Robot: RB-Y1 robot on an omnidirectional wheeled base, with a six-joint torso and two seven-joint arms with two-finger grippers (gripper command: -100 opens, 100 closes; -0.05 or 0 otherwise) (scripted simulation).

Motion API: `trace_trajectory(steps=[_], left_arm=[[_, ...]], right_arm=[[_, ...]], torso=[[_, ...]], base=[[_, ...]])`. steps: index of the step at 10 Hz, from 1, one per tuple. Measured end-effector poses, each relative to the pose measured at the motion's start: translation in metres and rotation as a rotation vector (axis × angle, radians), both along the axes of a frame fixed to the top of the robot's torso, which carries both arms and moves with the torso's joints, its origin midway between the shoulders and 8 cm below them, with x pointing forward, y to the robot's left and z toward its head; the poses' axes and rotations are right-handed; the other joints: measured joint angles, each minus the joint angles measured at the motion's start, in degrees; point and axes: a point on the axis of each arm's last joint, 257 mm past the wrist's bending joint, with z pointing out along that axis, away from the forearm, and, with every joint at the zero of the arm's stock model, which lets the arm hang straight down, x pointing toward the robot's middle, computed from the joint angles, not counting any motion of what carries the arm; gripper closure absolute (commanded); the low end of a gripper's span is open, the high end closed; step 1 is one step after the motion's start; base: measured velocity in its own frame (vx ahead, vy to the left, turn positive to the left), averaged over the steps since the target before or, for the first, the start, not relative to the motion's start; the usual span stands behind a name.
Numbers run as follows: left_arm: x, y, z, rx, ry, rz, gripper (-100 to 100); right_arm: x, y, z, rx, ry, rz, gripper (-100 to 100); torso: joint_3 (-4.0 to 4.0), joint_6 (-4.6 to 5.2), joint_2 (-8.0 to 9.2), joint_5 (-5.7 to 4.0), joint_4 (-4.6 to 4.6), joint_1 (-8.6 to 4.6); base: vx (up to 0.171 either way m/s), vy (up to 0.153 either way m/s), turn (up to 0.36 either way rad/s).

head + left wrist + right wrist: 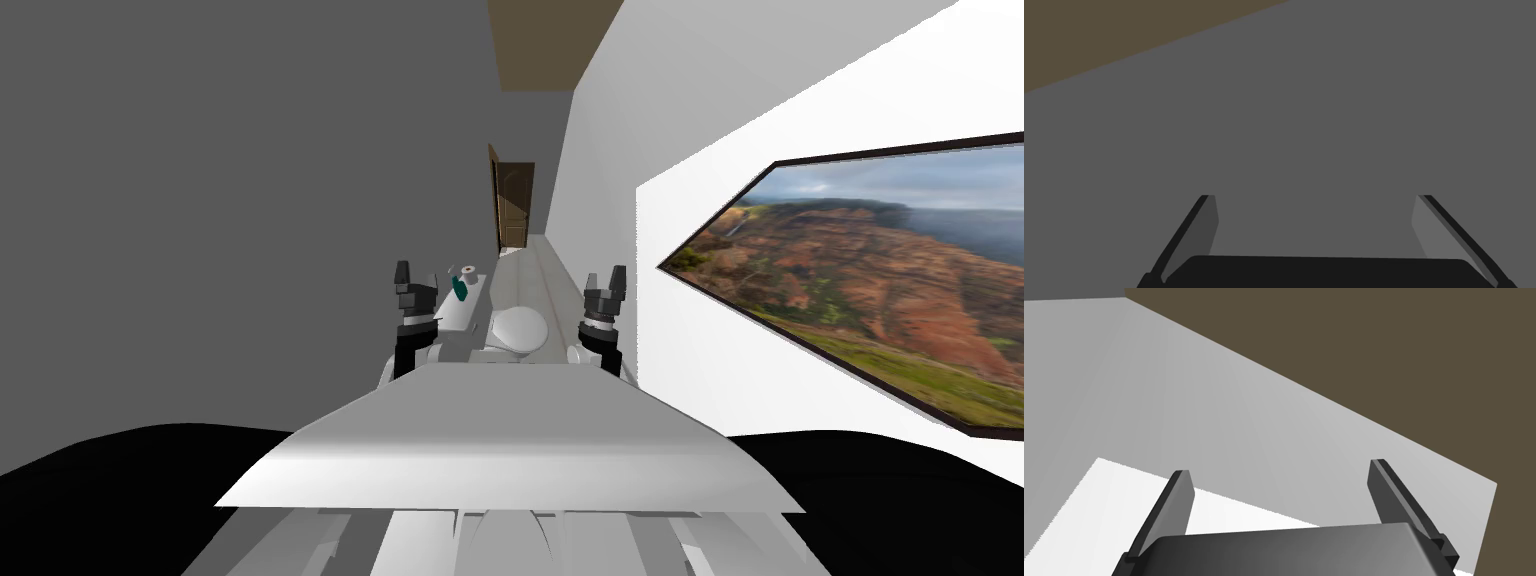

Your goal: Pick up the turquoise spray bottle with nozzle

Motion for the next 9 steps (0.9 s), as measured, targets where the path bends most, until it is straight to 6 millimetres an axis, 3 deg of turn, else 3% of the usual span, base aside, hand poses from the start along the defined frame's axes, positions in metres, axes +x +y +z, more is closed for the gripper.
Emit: trace_trajectory(steps=[4,9], left_arm=[[0.013,-0.007,-0.022,0.140,0.076,-0.015,-100],[0.029,-0.008,-0.078,0.404,0.237,0.007,-100]], right_arm=[[0.000,0.000,0.000,0.000,0.000,0.000,0],[0.000,0.000,0.000,0.000,0.000,0.000,0]], torso=[[0.02,0.00,0.03,-0.01,0.01,-0.07],[0.05,0.00,0.08,-0.03,0.02,-0.14]], base=[[-0.009,-0.024,-0.009],[-0.020,-0.041,-0.004]])
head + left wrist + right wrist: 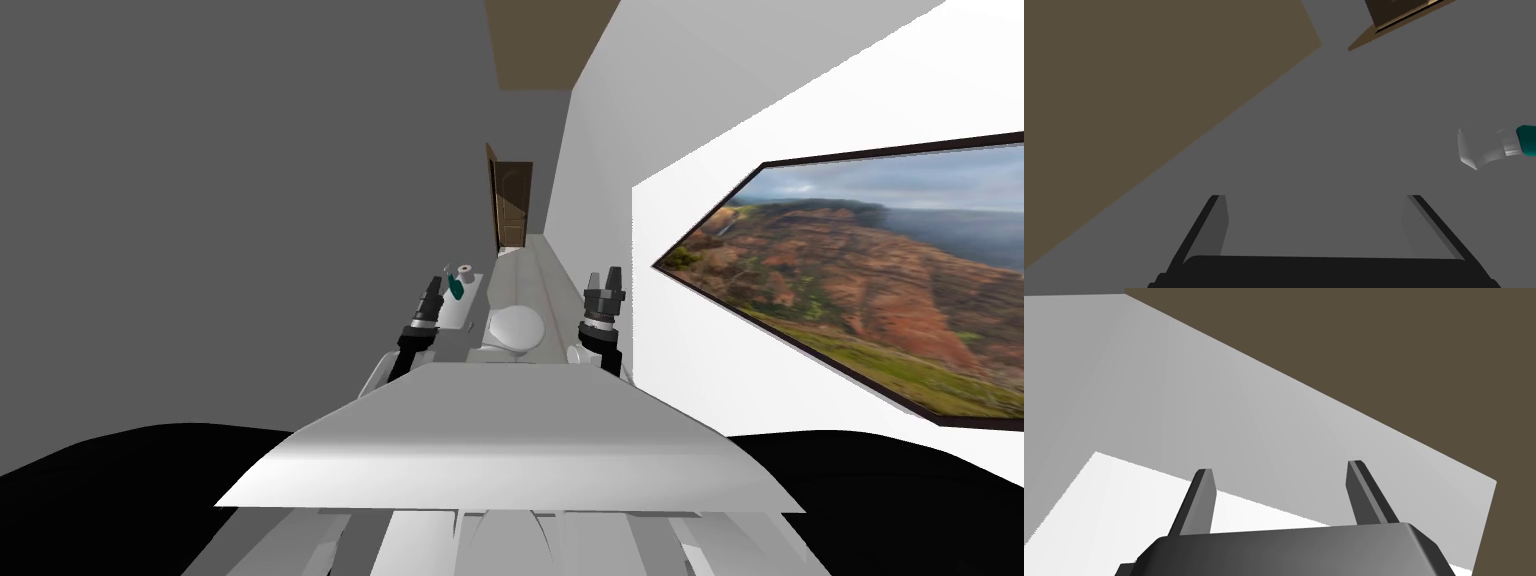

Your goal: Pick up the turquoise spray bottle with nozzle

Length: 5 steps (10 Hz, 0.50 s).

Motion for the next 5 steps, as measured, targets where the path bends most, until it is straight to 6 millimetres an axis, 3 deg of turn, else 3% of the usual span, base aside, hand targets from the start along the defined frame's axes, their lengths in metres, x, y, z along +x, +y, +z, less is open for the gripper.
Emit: trace_trajectory(steps=[5], left_arm=[[0.012,0.016,-0.059,0.263,0.140,0.040,-100]], right_arm=[[0.000,0.000,0.000,0.000,0.000,0.000,0]], torso=[[-0.03,0.00,-0.06,0.01,-0.01,0.05]], base=[[-0.013,-0.035,0.000]])
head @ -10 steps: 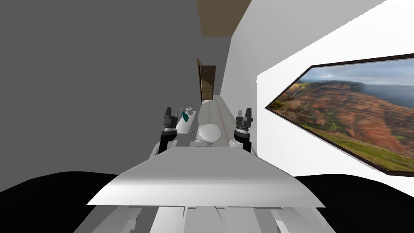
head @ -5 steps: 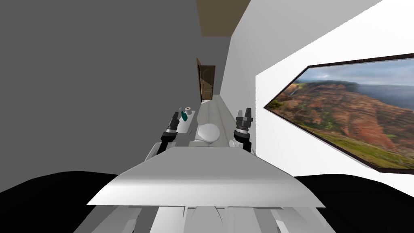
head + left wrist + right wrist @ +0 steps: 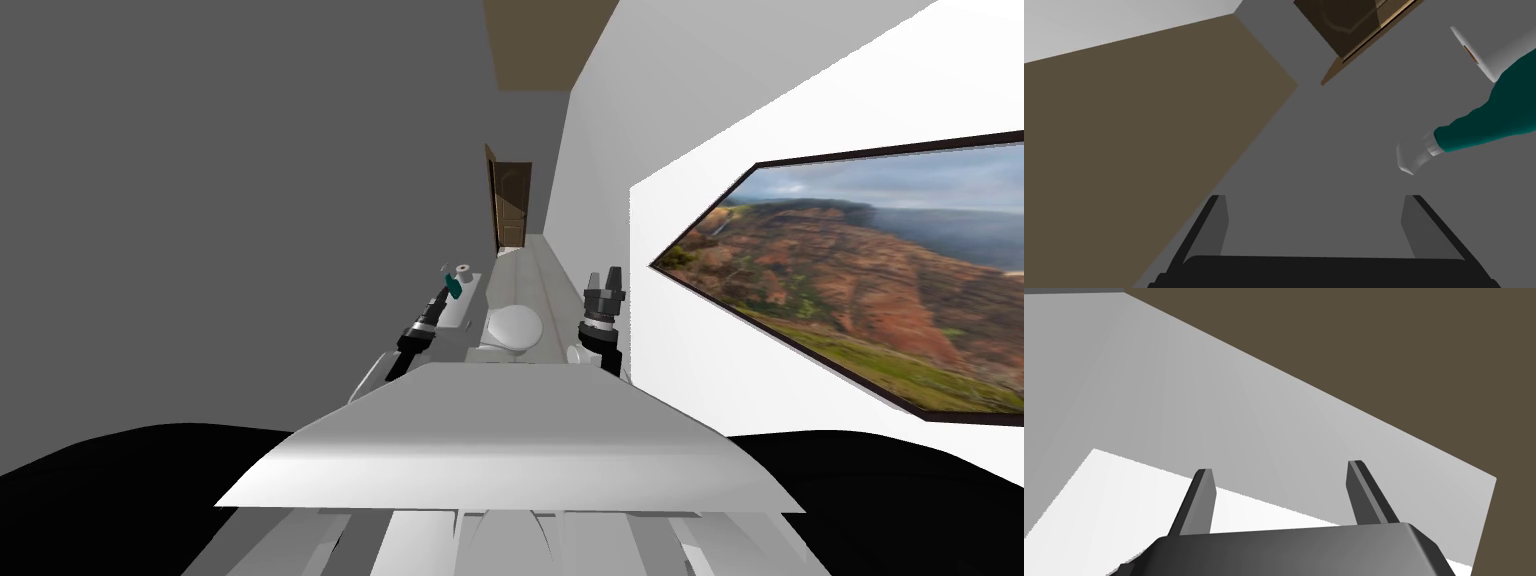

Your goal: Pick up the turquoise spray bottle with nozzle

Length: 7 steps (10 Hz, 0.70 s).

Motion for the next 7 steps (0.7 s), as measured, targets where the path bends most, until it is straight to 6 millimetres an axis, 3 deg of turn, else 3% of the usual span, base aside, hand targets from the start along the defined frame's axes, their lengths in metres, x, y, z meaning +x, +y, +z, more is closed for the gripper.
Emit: trace_trajectory(steps=[7], left_arm=[[0.004,0.053,-0.079,0.415,0.187,0.056,-100]], right_arm=[[0.000,0.000,0.000,0.000,0.000,0.000,0]], torso=[[-0.02,0.00,-0.04,-0.01,-0.01,0.00]], base=[[0.000,-0.031,-0.009]])
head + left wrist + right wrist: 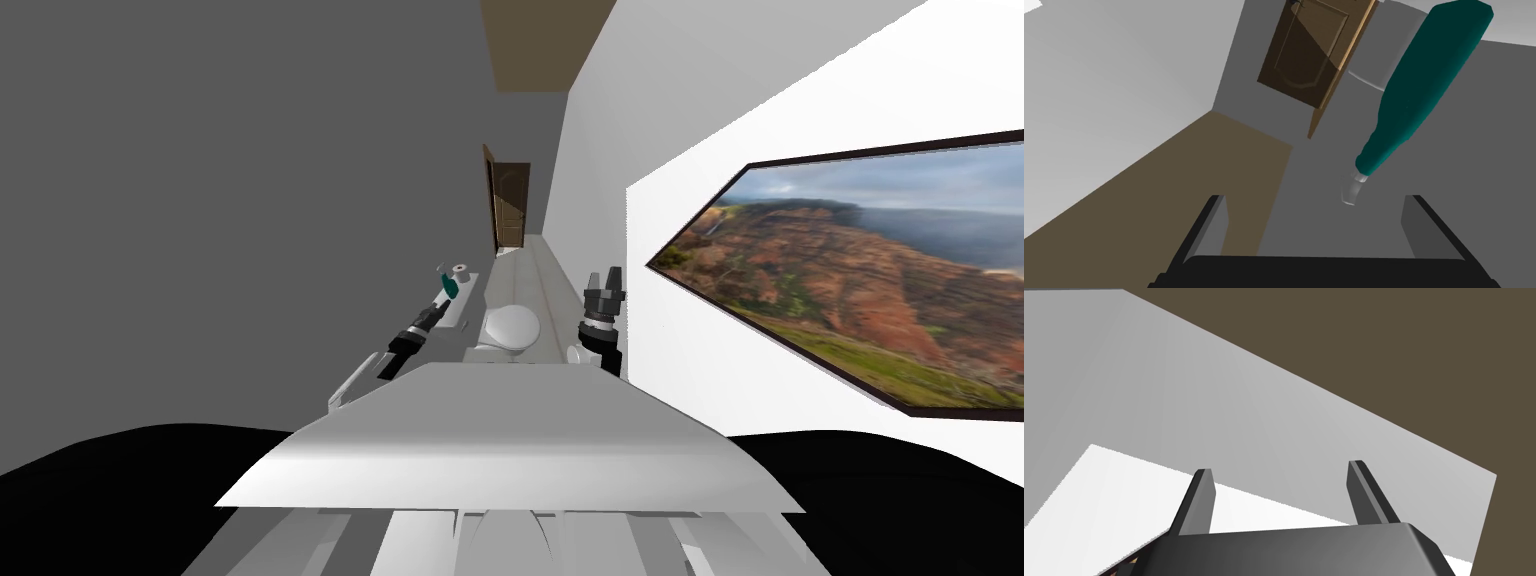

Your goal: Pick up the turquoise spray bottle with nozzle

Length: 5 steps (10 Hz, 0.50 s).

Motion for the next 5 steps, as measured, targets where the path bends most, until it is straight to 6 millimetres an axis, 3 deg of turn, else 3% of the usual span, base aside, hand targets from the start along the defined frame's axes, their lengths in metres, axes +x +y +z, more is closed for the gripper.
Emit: trace_trajectory(steps=[5], left_arm=[[-0.001,0.051,-0.033,0.224,0.095,0.050,-100]], right_arm=[[0.000,0.000,0.000,0.000,0.000,0.000,0]], torso=[[-0.12,0.01,-0.21,0.01,-0.05,0.02]], base=[[0.048,-0.018,-0.054]])
